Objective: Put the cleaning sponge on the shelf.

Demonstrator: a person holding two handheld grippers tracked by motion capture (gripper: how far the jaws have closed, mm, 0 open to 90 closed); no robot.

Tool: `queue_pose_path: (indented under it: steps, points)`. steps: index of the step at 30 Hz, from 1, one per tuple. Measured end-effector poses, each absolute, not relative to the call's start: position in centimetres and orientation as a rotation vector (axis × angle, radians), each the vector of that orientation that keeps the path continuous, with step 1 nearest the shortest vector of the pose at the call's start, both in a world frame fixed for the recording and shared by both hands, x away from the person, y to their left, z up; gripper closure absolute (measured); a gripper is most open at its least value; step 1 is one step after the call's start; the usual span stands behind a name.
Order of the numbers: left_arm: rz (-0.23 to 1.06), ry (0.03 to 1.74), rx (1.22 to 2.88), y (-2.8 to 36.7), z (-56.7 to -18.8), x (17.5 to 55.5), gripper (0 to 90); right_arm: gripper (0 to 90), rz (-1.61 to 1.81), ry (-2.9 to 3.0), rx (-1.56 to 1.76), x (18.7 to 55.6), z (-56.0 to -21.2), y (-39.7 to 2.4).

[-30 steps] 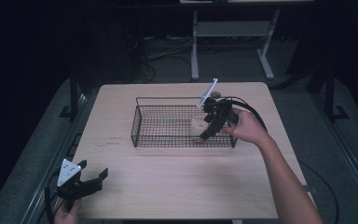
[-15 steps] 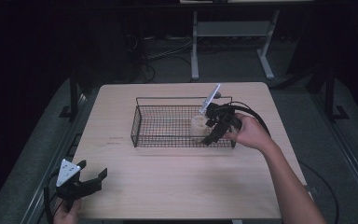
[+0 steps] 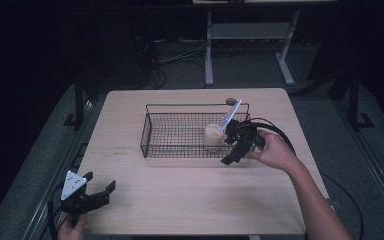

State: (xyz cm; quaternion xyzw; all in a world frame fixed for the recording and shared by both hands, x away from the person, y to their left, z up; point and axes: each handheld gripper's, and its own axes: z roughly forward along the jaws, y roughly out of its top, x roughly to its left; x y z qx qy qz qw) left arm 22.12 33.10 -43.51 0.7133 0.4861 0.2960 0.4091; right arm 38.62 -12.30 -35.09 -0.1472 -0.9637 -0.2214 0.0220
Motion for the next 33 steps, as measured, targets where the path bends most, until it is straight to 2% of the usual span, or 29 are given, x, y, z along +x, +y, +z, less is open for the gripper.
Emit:
queue_pose_path:
  steps: [33]
  points:
    - [0.733, 1.217, 1.818, 32.7, -43.7, 22.2, 13.8, 18.8, -0.732, -2.944, -0.489, 34.6, -38.6, -15.6]
